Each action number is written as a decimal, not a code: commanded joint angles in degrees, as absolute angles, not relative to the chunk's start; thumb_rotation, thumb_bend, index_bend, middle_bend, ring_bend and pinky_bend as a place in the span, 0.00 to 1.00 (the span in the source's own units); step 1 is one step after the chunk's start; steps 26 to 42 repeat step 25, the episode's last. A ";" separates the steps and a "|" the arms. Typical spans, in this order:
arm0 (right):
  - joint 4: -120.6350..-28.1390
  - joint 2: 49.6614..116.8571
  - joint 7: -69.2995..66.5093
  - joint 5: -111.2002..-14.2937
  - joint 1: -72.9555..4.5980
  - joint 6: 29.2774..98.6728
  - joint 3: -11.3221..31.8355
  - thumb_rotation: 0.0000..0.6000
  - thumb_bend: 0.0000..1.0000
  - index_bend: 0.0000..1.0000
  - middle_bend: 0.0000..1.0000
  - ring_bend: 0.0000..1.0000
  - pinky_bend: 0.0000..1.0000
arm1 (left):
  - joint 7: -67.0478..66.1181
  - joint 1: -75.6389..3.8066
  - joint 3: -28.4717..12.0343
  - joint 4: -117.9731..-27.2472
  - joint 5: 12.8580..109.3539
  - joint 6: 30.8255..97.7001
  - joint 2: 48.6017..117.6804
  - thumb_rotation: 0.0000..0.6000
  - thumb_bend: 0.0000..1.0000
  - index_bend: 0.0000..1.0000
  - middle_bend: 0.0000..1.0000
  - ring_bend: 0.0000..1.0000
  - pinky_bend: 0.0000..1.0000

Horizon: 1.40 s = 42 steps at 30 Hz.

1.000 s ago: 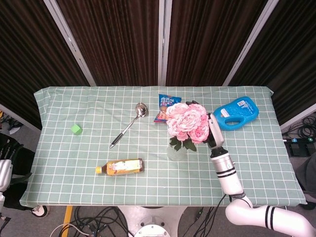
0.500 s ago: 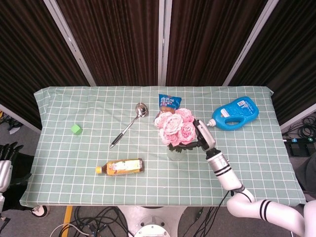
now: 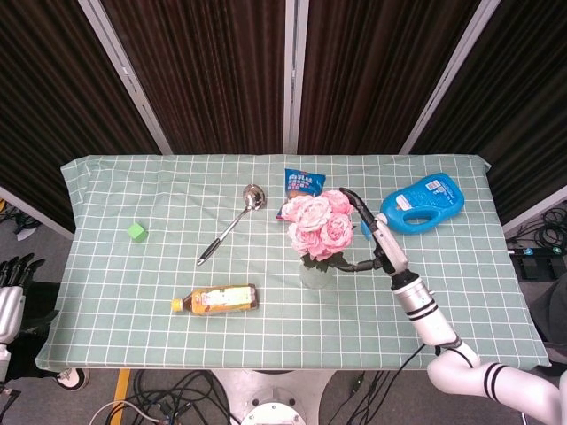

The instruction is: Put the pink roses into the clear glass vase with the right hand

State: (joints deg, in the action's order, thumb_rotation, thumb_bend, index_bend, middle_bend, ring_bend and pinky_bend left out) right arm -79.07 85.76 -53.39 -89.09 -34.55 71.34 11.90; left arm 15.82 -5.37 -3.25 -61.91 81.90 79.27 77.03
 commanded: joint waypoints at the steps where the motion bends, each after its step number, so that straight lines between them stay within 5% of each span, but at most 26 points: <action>1: -79.61 79.29 -35.05 -89.01 -30.73 72.27 8.39 1.00 0.00 0.00 0.00 0.00 0.00 | 16.19 -5.55 -3.50 -62.59 81.69 79.04 76.77 1.00 0.00 0.14 0.05 0.00 0.04; 14: -82.43 72.07 2.72 -81.52 -18.52 80.39 3.97 1.00 0.00 0.00 0.00 0.00 0.00 | 13.30 -6.24 -4.39 -65.81 81.40 79.51 75.55 1.00 0.00 0.14 0.05 0.00 0.04; 42: -76.74 74.25 4.66 -80.62 -13.17 83.34 2.57 1.00 0.01 0.00 0.00 0.00 0.00 | 11.49 -6.52 -4.60 -67.94 81.10 79.48 74.81 1.00 0.00 0.14 0.05 0.00 0.04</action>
